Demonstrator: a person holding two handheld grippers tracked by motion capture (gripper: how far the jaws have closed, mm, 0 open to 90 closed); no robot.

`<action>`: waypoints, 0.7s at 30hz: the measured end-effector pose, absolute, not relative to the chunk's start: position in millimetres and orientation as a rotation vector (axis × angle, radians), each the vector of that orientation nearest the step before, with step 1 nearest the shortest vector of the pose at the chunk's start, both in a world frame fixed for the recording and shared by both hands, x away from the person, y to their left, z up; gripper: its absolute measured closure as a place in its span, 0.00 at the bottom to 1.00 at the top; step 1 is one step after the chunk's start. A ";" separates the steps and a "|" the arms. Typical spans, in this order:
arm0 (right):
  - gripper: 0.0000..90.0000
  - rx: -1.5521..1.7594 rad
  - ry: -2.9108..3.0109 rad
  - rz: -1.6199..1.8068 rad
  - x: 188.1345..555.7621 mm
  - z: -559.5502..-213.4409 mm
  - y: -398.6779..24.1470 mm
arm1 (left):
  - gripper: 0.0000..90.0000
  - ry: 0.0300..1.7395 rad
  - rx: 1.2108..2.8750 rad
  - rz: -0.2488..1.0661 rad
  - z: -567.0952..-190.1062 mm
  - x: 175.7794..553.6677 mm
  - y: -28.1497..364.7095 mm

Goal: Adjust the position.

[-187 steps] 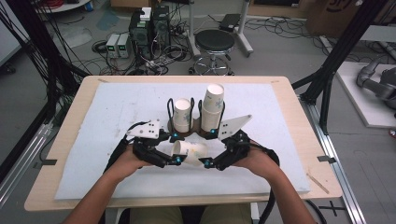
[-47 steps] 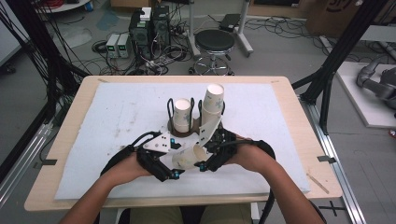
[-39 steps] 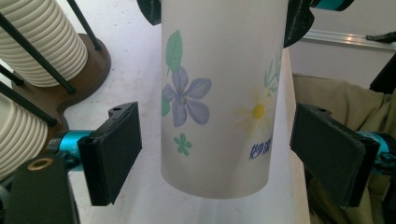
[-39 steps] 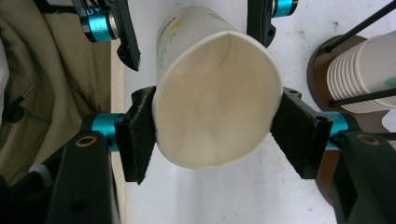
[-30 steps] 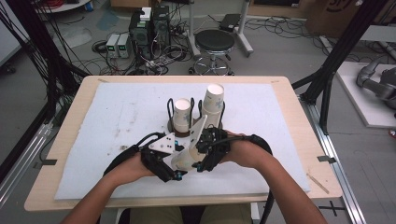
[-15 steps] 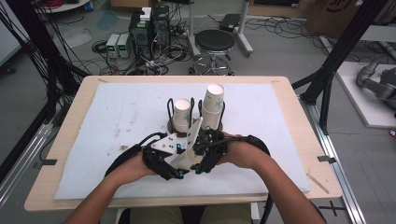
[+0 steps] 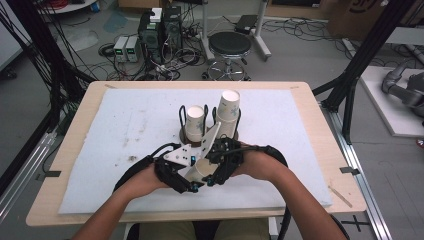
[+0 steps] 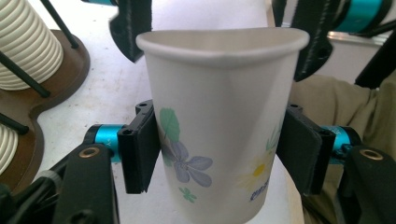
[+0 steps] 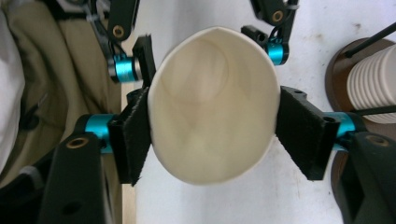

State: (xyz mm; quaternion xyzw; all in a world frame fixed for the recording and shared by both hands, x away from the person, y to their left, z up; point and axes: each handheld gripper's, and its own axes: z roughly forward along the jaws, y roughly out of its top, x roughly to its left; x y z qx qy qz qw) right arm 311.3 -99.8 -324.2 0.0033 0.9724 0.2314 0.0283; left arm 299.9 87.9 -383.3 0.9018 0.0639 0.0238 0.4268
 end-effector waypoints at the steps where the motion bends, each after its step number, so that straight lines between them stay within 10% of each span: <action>1: 0.34 0.010 3.001 0.714 311.3 -324.2 -99.8 | 0.38 0.160 2.253 0.059 -383.3 299.9 87.9; 21: 0.24 0.503 2.619 1.362 312.9 -334.3 -186.3 | 0.38 0.446 1.920 0.145 -403.4 304.9 151.9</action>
